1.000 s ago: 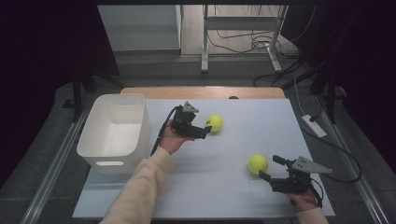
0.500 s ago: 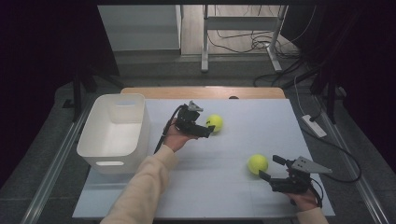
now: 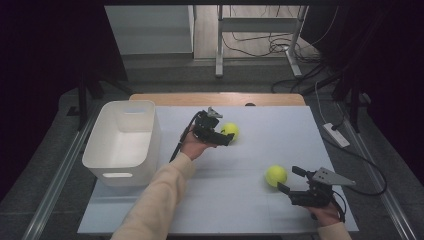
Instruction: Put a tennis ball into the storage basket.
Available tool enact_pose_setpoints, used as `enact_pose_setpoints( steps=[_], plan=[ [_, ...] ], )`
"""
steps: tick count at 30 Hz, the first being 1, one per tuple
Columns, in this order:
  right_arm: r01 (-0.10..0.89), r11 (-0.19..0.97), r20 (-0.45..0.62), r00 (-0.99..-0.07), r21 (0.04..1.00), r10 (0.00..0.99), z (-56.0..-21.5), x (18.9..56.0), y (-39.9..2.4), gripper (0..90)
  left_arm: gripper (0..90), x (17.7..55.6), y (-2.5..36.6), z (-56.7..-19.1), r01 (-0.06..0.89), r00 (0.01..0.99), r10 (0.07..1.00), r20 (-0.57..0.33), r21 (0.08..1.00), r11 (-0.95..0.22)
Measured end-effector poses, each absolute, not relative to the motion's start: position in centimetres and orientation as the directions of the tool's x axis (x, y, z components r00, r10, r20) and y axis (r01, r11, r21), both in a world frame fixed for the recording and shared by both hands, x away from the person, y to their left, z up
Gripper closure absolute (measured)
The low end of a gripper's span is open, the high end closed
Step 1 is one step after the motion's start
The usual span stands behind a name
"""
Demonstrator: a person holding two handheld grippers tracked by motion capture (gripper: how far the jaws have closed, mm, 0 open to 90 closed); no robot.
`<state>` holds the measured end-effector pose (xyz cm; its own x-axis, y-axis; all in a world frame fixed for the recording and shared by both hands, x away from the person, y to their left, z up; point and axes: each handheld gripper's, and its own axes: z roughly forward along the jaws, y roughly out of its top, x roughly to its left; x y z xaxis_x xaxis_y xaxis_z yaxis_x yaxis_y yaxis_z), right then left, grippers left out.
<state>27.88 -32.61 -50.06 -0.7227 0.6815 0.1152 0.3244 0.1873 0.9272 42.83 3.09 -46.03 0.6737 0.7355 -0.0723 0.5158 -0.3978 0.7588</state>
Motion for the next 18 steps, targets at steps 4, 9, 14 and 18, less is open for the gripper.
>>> enact_pose_setpoints(
  steps=[4, 9, 14, 18],
  plan=[
    [0.324, 0.188, 0.115, -0.723, 0.927, 0.681, -50.1, 27.9, -32.6, 11.6, 5.3, 43.2, 2.9, -46.3, 0.519, 0.669, 0.739, -0.072, 0.757, -0.396],
    [0.325, 0.188, 0.115, -0.722, 0.927, 0.682, -50.1, 27.9, -32.6, 11.6, 5.2, 43.6, 2.8, -46.6, 0.526, 0.663, 0.745, -0.077, 0.756, -0.39],
    [0.326, 0.189, 0.115, -0.723, 0.926, 0.681, -50.1, 27.9, -32.6, 11.6, 5.2, 44.0, 2.8, -47.1, 0.536, 0.656, 0.75, -0.085, 0.752, -0.384],
    [0.326, 0.187, 0.116, -0.722, 0.927, 0.682, -50.1, 27.9, -32.6, 11.6, 5.1, 44.2, 2.6, -47.3, 0.539, 0.657, 0.749, -0.087, 0.748, -0.386]
  ],
)
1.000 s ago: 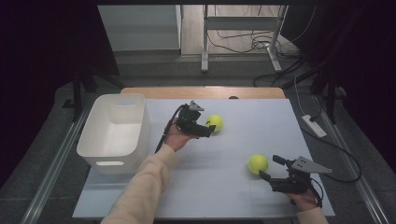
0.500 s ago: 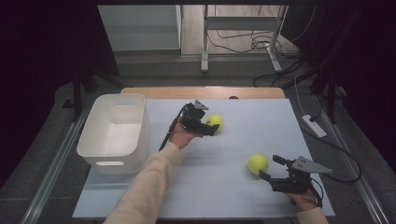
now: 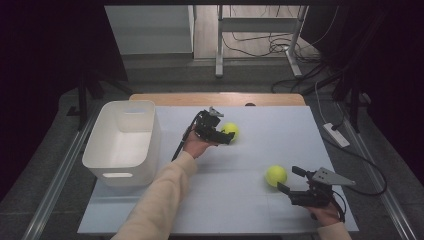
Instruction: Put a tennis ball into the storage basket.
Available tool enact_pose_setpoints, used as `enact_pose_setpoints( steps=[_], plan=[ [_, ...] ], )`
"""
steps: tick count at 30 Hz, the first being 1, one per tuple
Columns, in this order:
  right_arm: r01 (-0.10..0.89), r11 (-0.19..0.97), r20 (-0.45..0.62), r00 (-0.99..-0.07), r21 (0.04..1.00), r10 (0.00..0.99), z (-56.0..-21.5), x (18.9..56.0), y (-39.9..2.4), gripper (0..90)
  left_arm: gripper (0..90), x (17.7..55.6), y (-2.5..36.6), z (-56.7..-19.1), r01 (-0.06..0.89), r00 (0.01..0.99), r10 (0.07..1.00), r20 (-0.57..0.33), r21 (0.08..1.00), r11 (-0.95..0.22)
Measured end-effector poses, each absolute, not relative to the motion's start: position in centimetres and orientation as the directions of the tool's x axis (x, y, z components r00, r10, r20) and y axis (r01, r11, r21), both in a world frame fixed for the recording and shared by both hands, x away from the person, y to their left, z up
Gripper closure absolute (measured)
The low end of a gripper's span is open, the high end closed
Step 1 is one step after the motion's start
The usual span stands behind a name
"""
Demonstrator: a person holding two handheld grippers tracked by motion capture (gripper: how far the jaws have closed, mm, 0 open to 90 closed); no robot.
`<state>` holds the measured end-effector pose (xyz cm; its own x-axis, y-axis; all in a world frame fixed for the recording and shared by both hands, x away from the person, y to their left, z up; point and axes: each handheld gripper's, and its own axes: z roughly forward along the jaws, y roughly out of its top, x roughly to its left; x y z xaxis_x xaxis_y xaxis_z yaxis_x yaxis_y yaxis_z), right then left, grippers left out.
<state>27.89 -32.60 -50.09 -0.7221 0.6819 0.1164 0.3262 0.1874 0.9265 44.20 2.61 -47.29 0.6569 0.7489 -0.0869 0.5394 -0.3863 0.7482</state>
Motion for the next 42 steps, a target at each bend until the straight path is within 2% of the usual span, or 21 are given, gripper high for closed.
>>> enact_pose_setpoints(
  steps=[42],
  plan=[
    [0.324, 0.192, 0.11, -0.721, 0.927, 0.684, -50.1, 27.9, -32.7, 11.7, 5.3, 47.4, 1.0, -50.7, 0.592, 0.639, 0.758, -0.13, 0.712, -0.377]
  ],
)
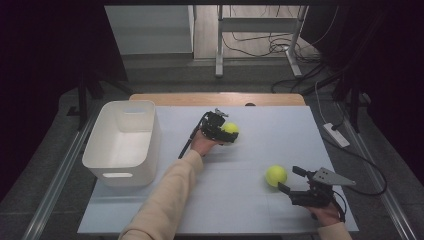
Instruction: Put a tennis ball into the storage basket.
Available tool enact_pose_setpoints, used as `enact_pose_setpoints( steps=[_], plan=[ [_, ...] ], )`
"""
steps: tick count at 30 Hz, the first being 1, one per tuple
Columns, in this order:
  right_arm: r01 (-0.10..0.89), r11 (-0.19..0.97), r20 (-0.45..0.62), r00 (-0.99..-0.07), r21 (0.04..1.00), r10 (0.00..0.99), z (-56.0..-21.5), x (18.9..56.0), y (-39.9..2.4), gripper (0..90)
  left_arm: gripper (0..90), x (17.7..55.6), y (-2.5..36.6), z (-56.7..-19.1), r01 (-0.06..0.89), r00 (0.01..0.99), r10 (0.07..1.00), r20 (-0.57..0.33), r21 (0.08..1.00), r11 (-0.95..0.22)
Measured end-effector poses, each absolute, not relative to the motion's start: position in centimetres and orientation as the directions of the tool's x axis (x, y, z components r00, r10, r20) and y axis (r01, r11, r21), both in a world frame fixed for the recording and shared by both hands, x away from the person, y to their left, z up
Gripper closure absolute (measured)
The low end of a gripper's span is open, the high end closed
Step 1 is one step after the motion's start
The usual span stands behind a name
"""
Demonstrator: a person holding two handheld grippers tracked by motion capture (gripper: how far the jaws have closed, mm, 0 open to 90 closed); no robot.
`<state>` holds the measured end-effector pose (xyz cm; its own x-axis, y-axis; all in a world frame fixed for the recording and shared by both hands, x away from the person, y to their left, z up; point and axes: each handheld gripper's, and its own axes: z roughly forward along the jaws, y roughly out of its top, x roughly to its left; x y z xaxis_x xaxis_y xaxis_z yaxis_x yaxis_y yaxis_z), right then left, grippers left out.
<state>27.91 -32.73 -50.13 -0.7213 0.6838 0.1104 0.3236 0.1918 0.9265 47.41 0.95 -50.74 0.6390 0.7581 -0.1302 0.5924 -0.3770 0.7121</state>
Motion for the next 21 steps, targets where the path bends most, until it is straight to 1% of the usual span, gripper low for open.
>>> enact_pose_setpoints(
  steps=[4, 6, 10, 21],
  plan=[
    [0.323, 0.191, 0.11, -0.721, 0.927, 0.685, -50.16, 27.92, -32.78, 11.7, 6.7, 47.65, 0.65, -51.07, 0.593, 0.644, 0.754, -0.133, 0.71, -0.381],
    [0.323, 0.192, 0.109, -0.72, 0.926, 0.685, -50.18, 27.92, -32.81, 11.6, 10.5, 47.68, 0.56, -51.2, 0.592, 0.647, 0.751, -0.134, 0.709, -0.384],
    [0.322, 0.193, 0.108, -0.721, 0.927, 0.684, -50.19, 27.9, -32.8, 11.7, 25.8, 47.67, 0.51, -51.36, 0.587, 0.655, 0.742, -0.143, 0.713, -0.382],
    [0.322, 0.199, 0.104, -0.72, 0.926, 0.686, -50.24, 27.91, -32.85, 11.7, 27.5, 47.37, 0.74, -50.72, 0.572, 0.669, 0.733, -0.124, 0.715, -0.401]
  ],
)
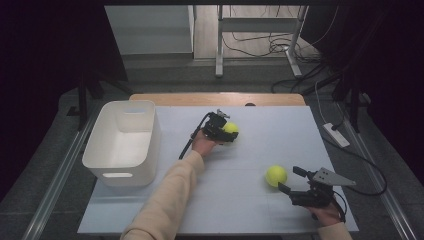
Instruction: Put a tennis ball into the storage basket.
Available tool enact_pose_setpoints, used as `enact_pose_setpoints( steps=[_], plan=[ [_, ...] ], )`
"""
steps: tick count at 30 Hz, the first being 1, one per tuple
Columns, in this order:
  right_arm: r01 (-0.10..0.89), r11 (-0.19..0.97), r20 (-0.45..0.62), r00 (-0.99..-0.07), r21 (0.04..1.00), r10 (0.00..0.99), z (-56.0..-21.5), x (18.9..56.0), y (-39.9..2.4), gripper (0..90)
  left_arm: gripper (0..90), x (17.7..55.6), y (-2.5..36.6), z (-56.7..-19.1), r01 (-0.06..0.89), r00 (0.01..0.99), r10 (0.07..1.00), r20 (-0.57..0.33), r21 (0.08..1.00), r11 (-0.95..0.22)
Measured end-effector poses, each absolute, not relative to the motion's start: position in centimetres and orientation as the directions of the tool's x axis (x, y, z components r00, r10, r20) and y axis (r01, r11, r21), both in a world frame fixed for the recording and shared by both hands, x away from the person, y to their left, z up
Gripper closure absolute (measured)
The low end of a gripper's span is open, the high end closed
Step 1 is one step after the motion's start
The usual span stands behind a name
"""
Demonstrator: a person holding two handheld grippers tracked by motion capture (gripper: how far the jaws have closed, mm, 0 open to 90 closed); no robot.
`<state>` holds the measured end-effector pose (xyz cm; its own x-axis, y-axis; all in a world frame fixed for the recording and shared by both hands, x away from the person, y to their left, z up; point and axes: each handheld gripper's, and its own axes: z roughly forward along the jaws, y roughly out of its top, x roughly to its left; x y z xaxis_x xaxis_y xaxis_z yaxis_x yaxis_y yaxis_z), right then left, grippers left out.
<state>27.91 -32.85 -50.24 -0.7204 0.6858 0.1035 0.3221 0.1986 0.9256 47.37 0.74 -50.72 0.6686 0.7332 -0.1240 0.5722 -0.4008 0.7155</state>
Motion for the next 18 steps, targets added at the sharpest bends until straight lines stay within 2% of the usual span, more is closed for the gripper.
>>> enact_pose_setpoints(
  steps=[18],
  plan=[
    [0.319, 0.202, 0.096, -0.715, 0.926, 0.692, -50.3, 27.9, -32.8, 11.7, 27.6, 45.4, 1.6, -48.7, 0.524, 0.699, 0.702, -0.137, 0.766, -0.372]
  ],
)
